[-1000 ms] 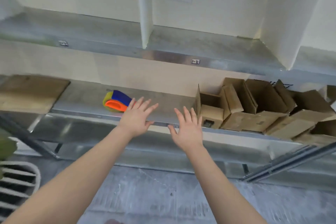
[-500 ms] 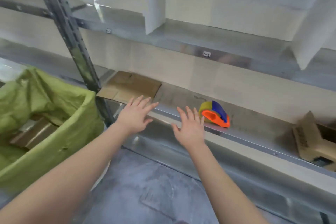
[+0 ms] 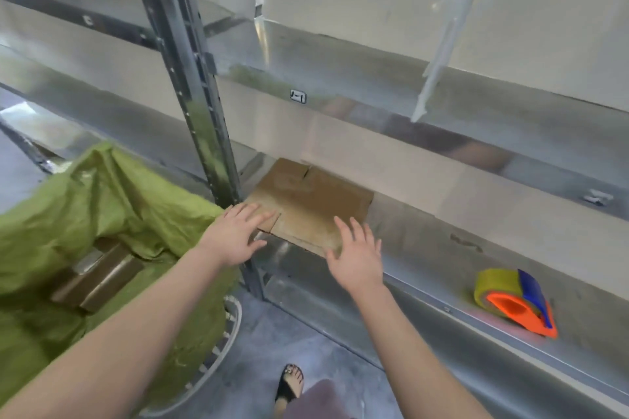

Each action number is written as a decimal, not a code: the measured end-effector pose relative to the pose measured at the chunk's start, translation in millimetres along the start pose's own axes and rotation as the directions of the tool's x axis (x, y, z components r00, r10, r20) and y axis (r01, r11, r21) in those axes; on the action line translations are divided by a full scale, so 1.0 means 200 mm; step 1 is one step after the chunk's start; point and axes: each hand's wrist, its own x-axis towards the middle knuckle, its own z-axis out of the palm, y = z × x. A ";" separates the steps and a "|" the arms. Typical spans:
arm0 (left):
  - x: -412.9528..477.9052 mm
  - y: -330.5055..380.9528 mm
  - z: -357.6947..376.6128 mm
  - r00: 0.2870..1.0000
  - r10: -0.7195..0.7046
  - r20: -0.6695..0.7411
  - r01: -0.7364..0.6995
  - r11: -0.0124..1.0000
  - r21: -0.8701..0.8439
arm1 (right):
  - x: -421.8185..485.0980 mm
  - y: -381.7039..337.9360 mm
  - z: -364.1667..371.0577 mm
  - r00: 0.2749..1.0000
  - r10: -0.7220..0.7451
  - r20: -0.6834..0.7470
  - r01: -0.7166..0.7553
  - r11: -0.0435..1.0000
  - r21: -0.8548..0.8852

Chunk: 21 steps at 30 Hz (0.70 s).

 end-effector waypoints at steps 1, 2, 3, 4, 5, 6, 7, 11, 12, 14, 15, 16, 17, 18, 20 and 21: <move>0.06 -0.05 0.01 0.999 -0.020 0.029 0.021 0.999 -0.048 | 0.07 0.00 0.02 0.999 0.028 0.021 -0.028 0.999 0.015; 0.13 -0.09 0.03 0.998 -0.035 0.045 0.039 0.994 -0.104 | 0.13 0.01 0.04 0.998 0.055 0.035 -0.056 0.998 0.030; 0.19 -0.12 0.04 0.996 -0.049 0.069 0.059 0.986 -0.157 | 0.18 0.03 0.07 0.996 0.080 0.048 -0.082 0.996 0.041; 0.25 -0.14 0.05 0.993 -0.058 0.098 0.077 0.975 -0.208 | 0.23 0.04 0.09 0.992 0.106 0.066 -0.110 0.993 0.052; 0.31 -0.16 0.06 0.990 -0.063 0.127 0.093 0.965 -0.245 | 0.28 0.06 0.11 0.986 0.141 0.084 -0.147 0.986 0.073; 0.36 -0.17 0.07 0.987 -0.063 0.149 0.102 0.958 -0.270 | 0.31 0.07 0.13 0.978 0.183 0.101 -0.193 0.976 0.100; 0.40 -0.17 0.09 0.983 -0.063 0.172 0.112 0.951 -0.288 | 0.33 0.09 0.15 0.967 0.226 0.113 -0.240 0.962 0.129; 0.56 -0.19 0.17 0.961 -0.085 0.262 0.172 0.928 -0.331 | 0.38 0.11 0.19 0.927 0.355 0.123 -0.373 0.909 0.188; 0.60 -0.20 0.19 0.950 -0.101 0.295 0.195 0.931 -0.307 | 0.39 0.11 0.20 0.915 0.383 0.127 -0.402 0.896 0.188; 0.65 -0.24 0.24 0.924 -0.129 0.359 0.230 0.939 -0.255 | 0.41 0.12 0.22 0.899 0.418 0.127 -0.436 0.882 0.182; 0.67 -0.25 0.25 0.915 -0.136 0.380 0.243 0.937 -0.250 | 0.41 0.11 0.23 0.895 0.429 0.122 -0.445 0.876 0.186; 0.68 -0.26 0.25 0.910 -0.138 0.390 0.254 0.930 -0.266 | 0.42 0.11 0.23 0.892 0.437 0.117 -0.452 0.867 0.208; 0.70 -0.27 0.25 0.909 -0.140 0.393 0.269 0.916 -0.296 | 0.44 0.10 0.24 0.888 0.446 0.114 -0.460 0.852 0.250; 0.71 -0.27 0.24 0.909 -0.154 0.386 0.292 0.898 -0.329 | 0.44 0.09 0.25 0.886 0.450 0.114 -0.462 0.835 0.298; 0.72 -0.27 0.23 0.916 -0.193 0.352 0.328 0.865 -0.381 | 0.44 0.09 0.25 0.871 0.478 0.111 -0.481 0.788 0.385; 0.72 -0.27 0.23 0.920 -0.210 0.331 0.342 0.845 -0.412 | 0.44 0.09 0.24 0.858 0.502 0.110 -0.496 0.753 0.433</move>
